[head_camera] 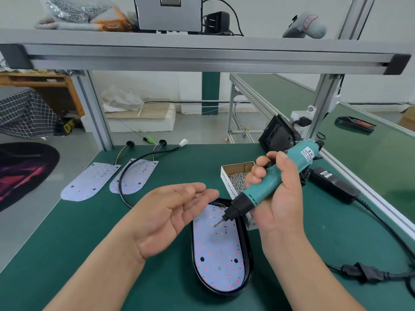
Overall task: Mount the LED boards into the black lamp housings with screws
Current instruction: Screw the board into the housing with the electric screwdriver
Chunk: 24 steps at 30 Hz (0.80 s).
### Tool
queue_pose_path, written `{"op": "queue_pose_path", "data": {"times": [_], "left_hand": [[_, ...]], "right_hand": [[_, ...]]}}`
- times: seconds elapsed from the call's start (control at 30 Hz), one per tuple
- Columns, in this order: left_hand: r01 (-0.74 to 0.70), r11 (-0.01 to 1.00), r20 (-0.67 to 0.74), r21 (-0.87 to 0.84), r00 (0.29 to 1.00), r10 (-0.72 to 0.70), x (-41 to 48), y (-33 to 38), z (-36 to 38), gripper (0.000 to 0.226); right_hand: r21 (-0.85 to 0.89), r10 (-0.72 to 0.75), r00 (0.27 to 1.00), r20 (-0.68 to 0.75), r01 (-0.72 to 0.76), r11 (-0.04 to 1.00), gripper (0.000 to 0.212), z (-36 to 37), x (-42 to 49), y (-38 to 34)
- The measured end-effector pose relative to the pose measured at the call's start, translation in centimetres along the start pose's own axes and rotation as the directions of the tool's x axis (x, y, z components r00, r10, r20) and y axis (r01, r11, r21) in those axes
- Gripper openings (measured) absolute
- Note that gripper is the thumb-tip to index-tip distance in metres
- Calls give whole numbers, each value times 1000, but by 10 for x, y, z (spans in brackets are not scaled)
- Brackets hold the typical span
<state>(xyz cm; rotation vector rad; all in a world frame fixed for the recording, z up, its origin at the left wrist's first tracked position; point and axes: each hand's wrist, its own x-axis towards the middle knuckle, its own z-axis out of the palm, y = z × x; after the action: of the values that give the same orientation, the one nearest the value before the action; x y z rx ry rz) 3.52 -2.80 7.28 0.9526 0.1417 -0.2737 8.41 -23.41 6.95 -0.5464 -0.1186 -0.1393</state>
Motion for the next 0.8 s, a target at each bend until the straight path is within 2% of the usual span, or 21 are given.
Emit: {"op": "queue_pose_path", "data": {"times": [0.07, 0.27, 0.37, 0.47, 0.67, 0.8], "left_hand": [[17, 999, 36, 30, 999, -18, -2, 2, -1, 27], [-69, 964, 29, 259, 998, 63, -3, -3, 4, 23], [-155, 884, 29, 440, 987, 158, -4, -10, 8, 18], [-195, 810, 26, 553, 976, 217, -3, -17, 11, 18], [-252, 712, 84, 655, 961, 263, -4, -16, 8, 29], [-207, 758, 97, 619, 977, 187, -6, -16, 9, 22]], "right_hand": [[8, -7, 1000, -26, 7, 1000, 11, 0, 1, -2], [60, -34, 999, -40, 36, 998, 10, 0, 4, -11], [101, -43, 998, -36, 47, 994, 11, 0, 4, -15], [124, -53, 997, -57, 60, 991, 14, 0, 3, -17], [123, -80, 995, -64, 88, 988, 17, -1, 5, -17], [97, -94, 994, -54, 99, 990, 17, -3, 6, -16]]}}
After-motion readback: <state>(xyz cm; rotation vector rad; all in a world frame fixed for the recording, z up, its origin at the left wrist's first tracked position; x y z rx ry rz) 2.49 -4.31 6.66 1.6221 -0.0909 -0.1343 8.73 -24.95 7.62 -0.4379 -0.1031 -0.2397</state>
